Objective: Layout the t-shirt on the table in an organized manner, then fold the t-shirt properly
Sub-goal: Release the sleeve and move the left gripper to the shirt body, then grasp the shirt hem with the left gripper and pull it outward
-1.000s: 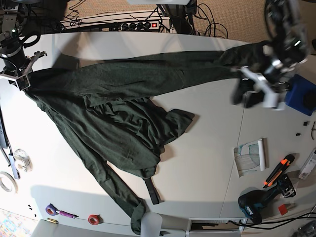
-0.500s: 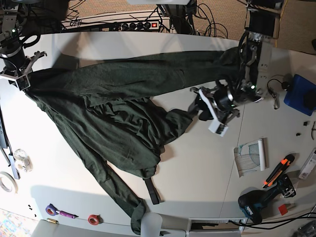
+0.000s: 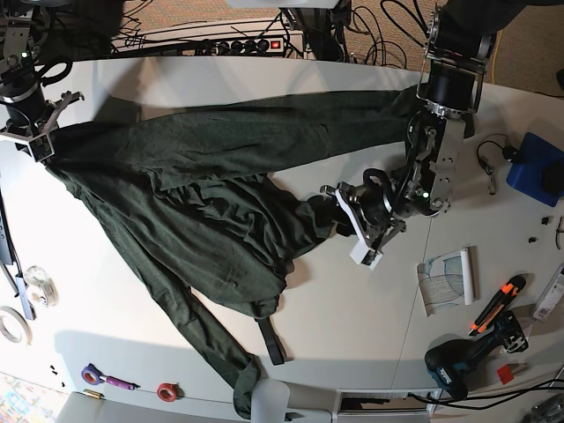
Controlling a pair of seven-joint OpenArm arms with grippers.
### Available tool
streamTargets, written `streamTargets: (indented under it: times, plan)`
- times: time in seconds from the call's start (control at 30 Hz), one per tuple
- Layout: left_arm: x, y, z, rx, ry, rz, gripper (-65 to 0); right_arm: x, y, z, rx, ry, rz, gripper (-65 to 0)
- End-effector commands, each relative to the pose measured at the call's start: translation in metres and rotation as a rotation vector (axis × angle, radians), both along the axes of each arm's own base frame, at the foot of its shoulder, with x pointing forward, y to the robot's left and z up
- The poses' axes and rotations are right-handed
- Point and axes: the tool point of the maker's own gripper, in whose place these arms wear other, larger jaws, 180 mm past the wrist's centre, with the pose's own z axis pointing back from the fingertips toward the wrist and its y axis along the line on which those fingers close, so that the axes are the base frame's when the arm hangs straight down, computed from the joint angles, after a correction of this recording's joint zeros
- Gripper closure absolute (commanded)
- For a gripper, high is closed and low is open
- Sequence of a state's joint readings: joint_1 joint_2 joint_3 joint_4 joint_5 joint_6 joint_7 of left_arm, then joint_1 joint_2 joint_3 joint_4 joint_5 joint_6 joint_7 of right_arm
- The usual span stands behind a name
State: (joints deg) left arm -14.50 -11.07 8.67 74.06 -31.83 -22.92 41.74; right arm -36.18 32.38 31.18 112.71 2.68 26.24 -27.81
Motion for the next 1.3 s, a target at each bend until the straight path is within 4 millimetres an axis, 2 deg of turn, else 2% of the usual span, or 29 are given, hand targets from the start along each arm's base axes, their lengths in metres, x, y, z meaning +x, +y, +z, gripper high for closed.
streamTargets:
  times: [0.0, 0.27, 0.43, 0.6, 0.67, 0.73, 0.8, 1.03, 1.27]
  plan:
    - [0.008, -0.008, 0.018, -0.045, -0.045, -0.019, -27.1, 0.007, 0.000, 0.014, -0.023, -0.041, 0.021, 0.0]
    - [0.000, -0.018, 0.026, -0.059, -0.073, -0.129, -27.1, 0.007, 0.000, 0.014, -0.023, -0.041, 0.021, 0.0]
    - [-0.003, -0.013, 0.025, 0.011, -0.058, -0.223, -27.1, 0.007, 0.000, 0.014, -0.023, -0.040, 0.021, 0.0]
    - [0.012, -0.006, 0.039, -0.006, -0.069, -0.177, -27.2, 0.007, 0.000, 0.014, -0.024, -0.041, 0.021, 0.0]
    - [0.013, -0.009, 0.041, -0.009, -0.069, -0.182, -30.1, 0.007, 0.000, 0.014, -0.024, -0.041, 0.022, 0.0]
    - [0.010, -0.010, 0.038, 0.002, -0.051, -0.192, -32.8, 0.007, 0.000, 0.014, -0.024, -0.041, 0.021, 0.0]
    - [0.008, -0.010, 0.035, 0.017, -0.029, -0.192, -32.8, 0.007, 0.000, 0.014, -0.023, -0.040, 0.021, 0.0]
    - [0.024, 0.000, 0.038, 0.010, 0.009, -0.065, -32.8, 0.007, 0.000, 0.014, -0.023, -0.041, 0.021, 0.0]
    - [0.016, -0.010, 0.034, -0.034, 0.040, -0.063, -32.8, 0.007, 0.000, 0.014, -0.023, -0.043, 0.023, 0.0]
